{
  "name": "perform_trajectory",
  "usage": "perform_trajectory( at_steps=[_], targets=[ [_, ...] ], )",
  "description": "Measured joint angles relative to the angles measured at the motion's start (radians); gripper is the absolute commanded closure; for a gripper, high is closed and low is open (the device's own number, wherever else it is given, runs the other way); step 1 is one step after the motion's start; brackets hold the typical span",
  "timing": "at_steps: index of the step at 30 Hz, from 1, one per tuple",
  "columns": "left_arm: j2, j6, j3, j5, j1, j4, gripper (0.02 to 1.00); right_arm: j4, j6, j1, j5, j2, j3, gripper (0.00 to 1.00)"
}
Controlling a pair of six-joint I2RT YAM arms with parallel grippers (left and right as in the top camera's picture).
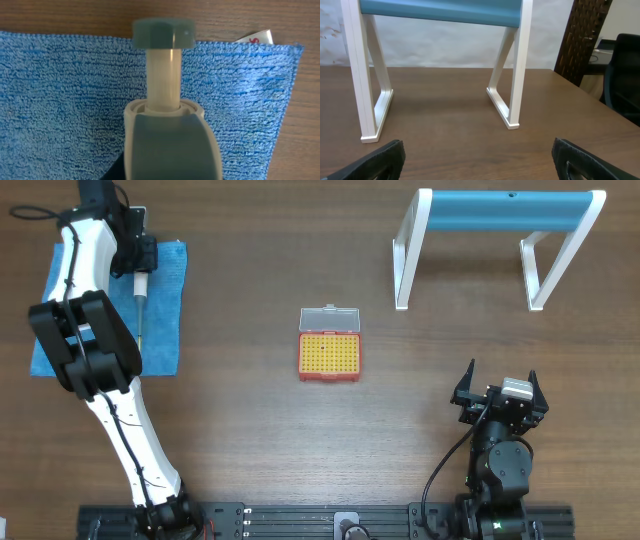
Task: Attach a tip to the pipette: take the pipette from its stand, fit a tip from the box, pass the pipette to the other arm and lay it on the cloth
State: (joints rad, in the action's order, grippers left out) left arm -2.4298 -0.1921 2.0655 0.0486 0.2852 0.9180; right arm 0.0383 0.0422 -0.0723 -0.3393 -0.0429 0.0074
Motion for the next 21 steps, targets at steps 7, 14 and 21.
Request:
perform_trajectory(
  at_steps=[7,14,21],
  targets=[
    [-0.028,0.03,0.0,0.0,0.0,0.013,0.606,0.0,0.0,0.0,0.0,0.0,0.0,0.038],
    [-0.028,0.041,0.002,-0.004,-0.001,0.069,0.235,0.0,0.0,0.0,0.0,0.0,0.0,0.038],
    [-0.016,0.04,0.175,-0.004,-0.061,0.274,0.224,0.0,0.0,0.0,0.0,0.0,0.0,0.038]
  ],
)
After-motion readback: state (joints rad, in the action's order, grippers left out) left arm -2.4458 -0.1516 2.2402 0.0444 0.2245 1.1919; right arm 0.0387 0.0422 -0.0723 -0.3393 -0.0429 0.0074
